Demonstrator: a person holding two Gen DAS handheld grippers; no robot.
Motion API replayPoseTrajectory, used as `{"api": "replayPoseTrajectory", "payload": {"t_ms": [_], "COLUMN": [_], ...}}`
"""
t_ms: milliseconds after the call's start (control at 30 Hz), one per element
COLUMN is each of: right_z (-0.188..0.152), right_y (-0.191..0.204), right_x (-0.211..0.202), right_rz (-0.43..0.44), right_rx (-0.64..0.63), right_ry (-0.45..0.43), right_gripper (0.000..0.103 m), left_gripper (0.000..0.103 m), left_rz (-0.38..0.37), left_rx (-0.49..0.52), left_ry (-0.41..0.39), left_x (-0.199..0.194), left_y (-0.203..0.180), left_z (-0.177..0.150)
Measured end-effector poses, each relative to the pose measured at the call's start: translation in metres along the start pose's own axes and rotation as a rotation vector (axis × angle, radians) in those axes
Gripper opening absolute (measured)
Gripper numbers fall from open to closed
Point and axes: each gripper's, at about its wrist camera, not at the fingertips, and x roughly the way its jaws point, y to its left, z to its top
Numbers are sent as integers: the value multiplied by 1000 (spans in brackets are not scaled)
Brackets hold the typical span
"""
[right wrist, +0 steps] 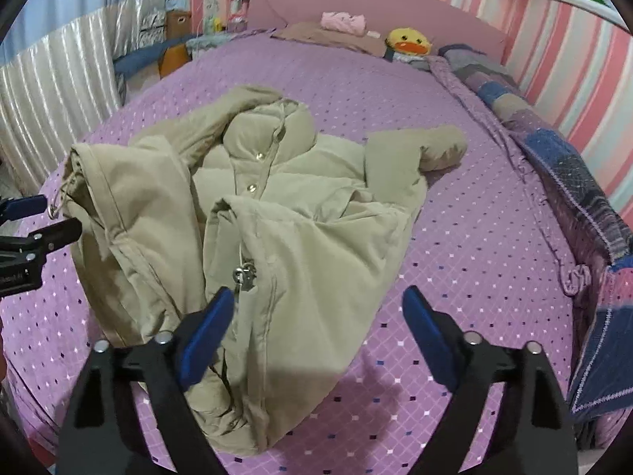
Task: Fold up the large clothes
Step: 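Grasp the jacket hem with the left tool while the right tool grasps the front edge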
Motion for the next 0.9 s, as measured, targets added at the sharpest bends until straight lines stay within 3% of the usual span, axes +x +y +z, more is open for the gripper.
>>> {"api": "replayPoseTrajectory", "payload": {"t_ms": [233, 433, 667, 733, 867, 900], "right_z": [7, 11, 20, 22, 20, 20], "right_y": [4, 10, 15, 16, 16, 16], "right_x": [26, 39, 51, 55, 61, 61], "right_rz": [63, 87, 112, 114, 135, 129], "right_rx": [12, 7, 15, 14, 23, 21], "right_ry": [50, 74, 100, 109, 139, 138], "right_gripper": [69, 68, 56, 48, 23, 21], "left_gripper": [81, 79, 75, 69, 33, 31], "left_rz": [13, 45, 41, 40, 17, 21], "left_rx": [11, 12, 12, 11, 14, 13], "left_ry": [34, 55, 81, 90, 128, 131], "left_x": [20, 37, 55, 60, 69, 70], "left_y": [-1, 1, 0, 0, -2, -2], "left_z": [6, 9, 16, 17, 17, 15]}}
